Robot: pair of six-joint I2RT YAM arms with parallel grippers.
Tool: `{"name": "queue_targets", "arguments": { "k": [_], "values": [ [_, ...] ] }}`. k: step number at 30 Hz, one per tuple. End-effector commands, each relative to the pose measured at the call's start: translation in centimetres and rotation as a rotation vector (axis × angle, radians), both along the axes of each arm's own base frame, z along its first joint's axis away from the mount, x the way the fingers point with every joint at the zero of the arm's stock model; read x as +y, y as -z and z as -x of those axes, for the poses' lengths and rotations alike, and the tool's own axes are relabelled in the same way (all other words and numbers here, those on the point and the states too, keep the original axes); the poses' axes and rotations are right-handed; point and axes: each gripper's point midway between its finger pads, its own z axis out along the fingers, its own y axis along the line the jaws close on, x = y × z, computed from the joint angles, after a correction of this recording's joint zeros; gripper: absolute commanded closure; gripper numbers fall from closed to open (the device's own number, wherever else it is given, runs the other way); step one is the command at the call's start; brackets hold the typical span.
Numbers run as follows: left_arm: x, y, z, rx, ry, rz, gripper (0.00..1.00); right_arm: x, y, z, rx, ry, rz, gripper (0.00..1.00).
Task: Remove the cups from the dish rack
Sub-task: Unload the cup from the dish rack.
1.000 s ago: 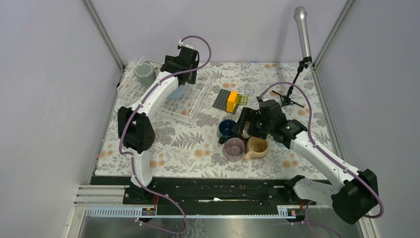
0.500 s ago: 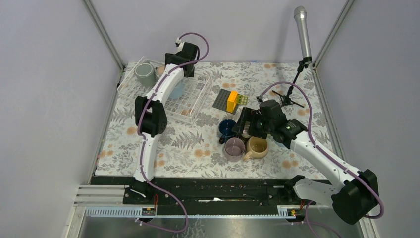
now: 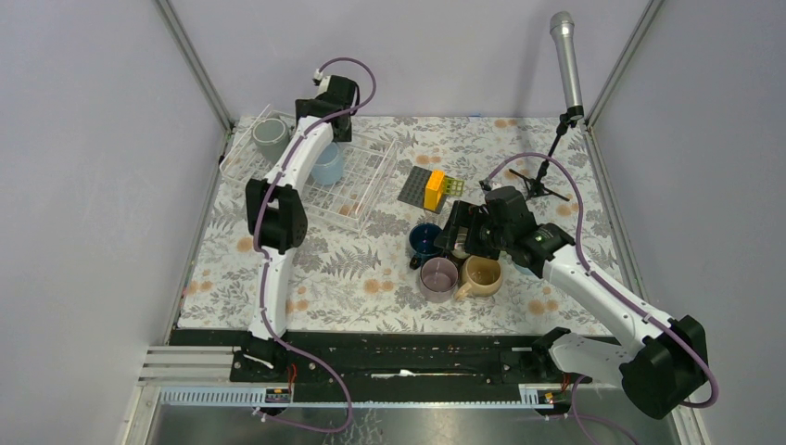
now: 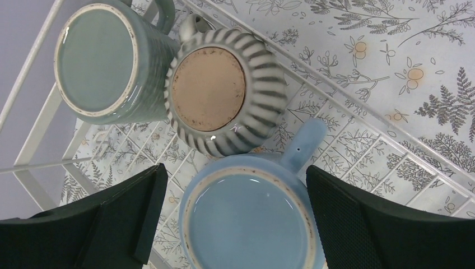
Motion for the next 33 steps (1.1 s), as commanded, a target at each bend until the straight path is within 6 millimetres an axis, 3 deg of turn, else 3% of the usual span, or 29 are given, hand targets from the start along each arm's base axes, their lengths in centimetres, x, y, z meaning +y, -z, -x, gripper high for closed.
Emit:
{"name": "queue_targets", "arguments": {
  "k": [1, 19, 33],
  "values": [
    [0.3, -0.3, -0.4, -0.007, -0.005, 0.026, 0.01, 0.6, -0.3, -0.2, -0.018, -0.024, -0.015, 0.0],
    [-0.9, -0.3, 3.1, 0.101, 0.114, 0.049, 0.11, 0.6, -0.2, 0.0, -0.016, -0.02, -0.027, 0.0],
    [-2.0, -0.7, 7.1, 0.183, 0.258, 0.039, 0.15, 0.4, -0.3, 0.4, -0.02, -0.018, -0.033, 0.0]
  ]
}}
